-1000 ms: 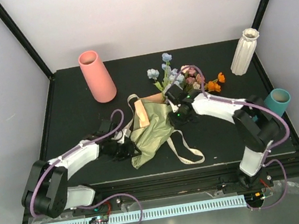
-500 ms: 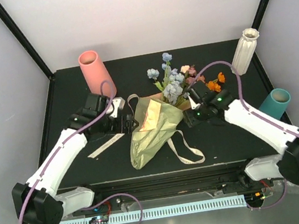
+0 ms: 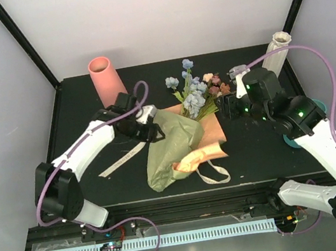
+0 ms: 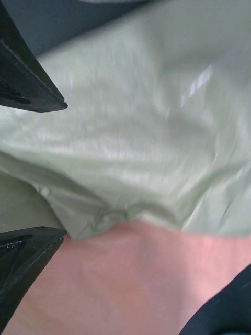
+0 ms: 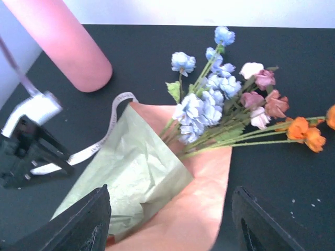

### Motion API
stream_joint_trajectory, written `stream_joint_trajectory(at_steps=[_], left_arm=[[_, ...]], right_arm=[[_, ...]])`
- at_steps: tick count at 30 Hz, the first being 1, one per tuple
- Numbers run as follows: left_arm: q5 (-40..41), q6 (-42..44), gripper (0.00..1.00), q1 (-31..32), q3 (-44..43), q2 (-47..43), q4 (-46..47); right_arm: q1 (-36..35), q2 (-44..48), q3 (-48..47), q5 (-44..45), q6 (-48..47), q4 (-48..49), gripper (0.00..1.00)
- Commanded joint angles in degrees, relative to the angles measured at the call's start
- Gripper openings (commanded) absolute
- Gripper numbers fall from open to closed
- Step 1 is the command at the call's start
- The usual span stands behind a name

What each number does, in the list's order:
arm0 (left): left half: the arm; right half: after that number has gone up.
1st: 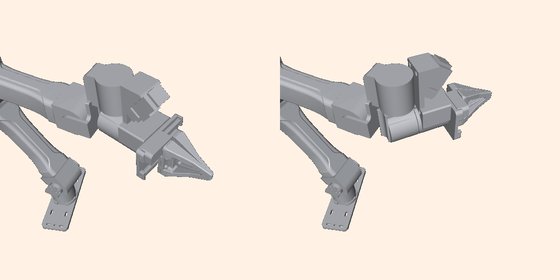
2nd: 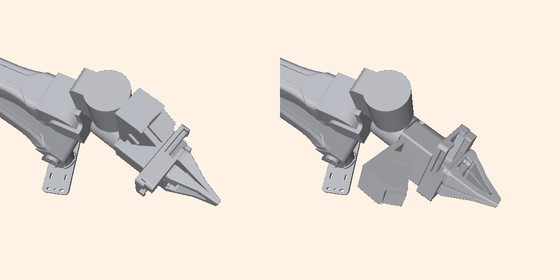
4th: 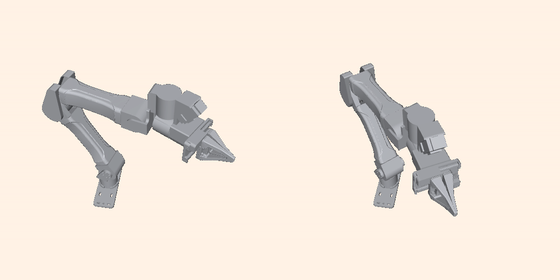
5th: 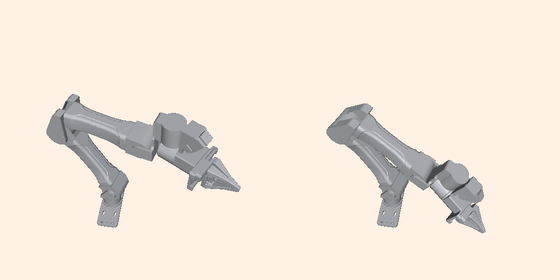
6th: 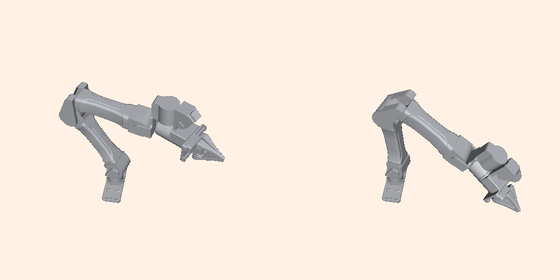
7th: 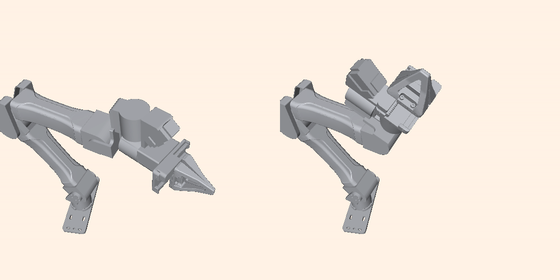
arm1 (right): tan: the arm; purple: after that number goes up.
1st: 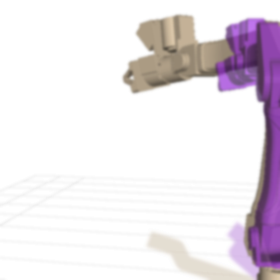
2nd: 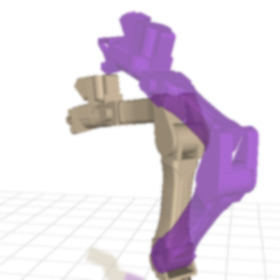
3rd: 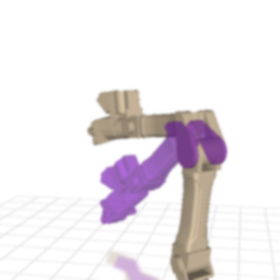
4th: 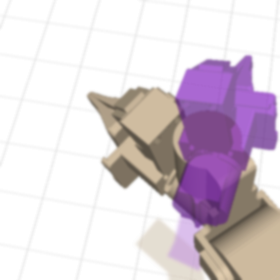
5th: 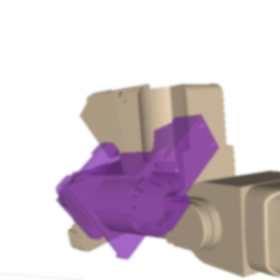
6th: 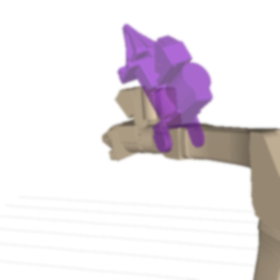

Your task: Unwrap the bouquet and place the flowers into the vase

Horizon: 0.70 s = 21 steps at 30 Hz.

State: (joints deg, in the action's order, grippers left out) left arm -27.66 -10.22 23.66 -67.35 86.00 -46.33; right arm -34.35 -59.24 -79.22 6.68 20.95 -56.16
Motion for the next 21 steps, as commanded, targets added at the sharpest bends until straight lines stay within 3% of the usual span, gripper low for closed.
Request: stream_joint_trajectory(at_steps=[1,12,17,21], left_arm=[[-8.05,3.99,0.61,7.77,-1.49,2.06,1.52],[-10.37,3.89,0.58,23.22,-1.03,13.08,4.87],[-7.55,2.08,0.57,26.05,-2.36,16.25,6.29],[-2.97,2.27,0.6,26.31,-5.55,12.26,3.43]], right_arm=[[0.03,-2.48,-1.14,-5.61,0.62,1.31,0.65],[0.05,-4.15,5.61,-7.83,7.15,3.5,0.64],[0.07,-3.81,8.81,-4.76,9.4,1.93,0.64],[0.12,-3.2,10.93,-2.11,10.38,-0.58,0.64]])
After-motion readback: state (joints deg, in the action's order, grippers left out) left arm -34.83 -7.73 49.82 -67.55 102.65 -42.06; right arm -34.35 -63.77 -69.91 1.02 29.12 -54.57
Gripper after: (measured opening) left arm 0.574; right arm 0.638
